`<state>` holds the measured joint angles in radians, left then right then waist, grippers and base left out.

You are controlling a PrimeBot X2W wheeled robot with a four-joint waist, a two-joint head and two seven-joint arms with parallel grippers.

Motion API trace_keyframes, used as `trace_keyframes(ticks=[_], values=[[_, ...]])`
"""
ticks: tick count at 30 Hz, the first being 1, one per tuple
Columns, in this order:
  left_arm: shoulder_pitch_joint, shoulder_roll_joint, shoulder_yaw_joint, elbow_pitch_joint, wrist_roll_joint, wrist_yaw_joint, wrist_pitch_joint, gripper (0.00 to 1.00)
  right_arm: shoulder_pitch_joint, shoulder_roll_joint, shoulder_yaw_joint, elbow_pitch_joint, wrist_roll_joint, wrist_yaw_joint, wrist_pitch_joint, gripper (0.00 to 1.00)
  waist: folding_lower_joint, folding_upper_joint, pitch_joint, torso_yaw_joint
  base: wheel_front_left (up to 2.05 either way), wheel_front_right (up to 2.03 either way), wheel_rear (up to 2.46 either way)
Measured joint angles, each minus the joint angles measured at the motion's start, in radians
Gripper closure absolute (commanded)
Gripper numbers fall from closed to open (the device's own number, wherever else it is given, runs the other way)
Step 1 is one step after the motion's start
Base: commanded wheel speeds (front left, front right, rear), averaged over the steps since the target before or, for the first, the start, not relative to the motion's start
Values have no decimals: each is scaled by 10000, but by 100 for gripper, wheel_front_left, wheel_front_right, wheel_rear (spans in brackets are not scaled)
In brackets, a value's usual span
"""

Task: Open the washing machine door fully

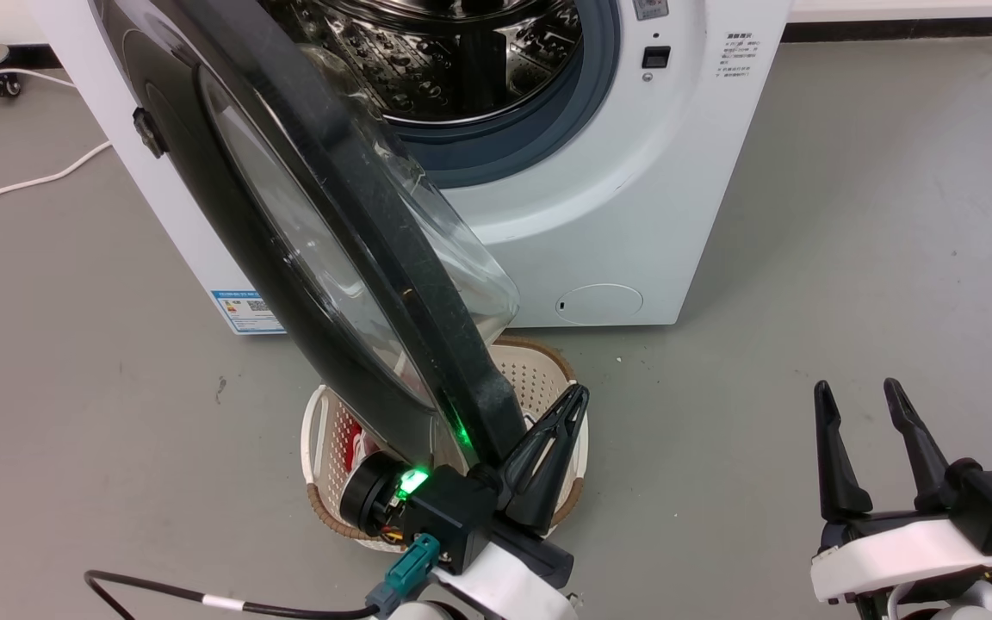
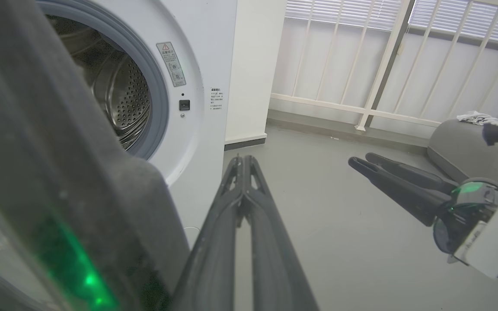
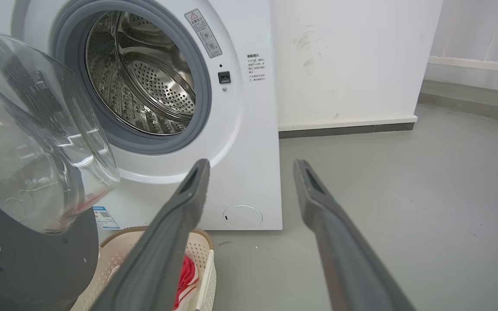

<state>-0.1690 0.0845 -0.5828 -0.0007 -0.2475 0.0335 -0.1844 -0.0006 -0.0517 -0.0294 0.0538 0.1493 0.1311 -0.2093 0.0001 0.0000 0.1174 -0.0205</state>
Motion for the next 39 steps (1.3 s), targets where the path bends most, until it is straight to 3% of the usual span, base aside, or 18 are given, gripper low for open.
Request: trace_keyframes(ticks=[6, 19, 28, 39], values=[[12, -13, 27, 33, 63, 244, -52, 100, -50, 0, -13, 35, -4, 0, 0, 0, 0, 0, 19, 39, 0, 0, 0], [1269, 353, 148, -909, 320, 1206, -81, 100, -108, 0, -92, 90, -21, 0, 0, 0, -1, 0, -62, 406, 0, 0, 0], [2381, 713, 320, -1469, 247, 1689, -142, 100, 60, 4, -165, -69, -115, 0, 138, 0, 0, 0, -188, 1227, 0, 0, 0], [3242, 997, 825, -2174, 146, 2305, -360, 100, 263, 6, -431, -570, -274, 0, 357, 0, -1, 0, -89, 2741, 0, 0, 0]])
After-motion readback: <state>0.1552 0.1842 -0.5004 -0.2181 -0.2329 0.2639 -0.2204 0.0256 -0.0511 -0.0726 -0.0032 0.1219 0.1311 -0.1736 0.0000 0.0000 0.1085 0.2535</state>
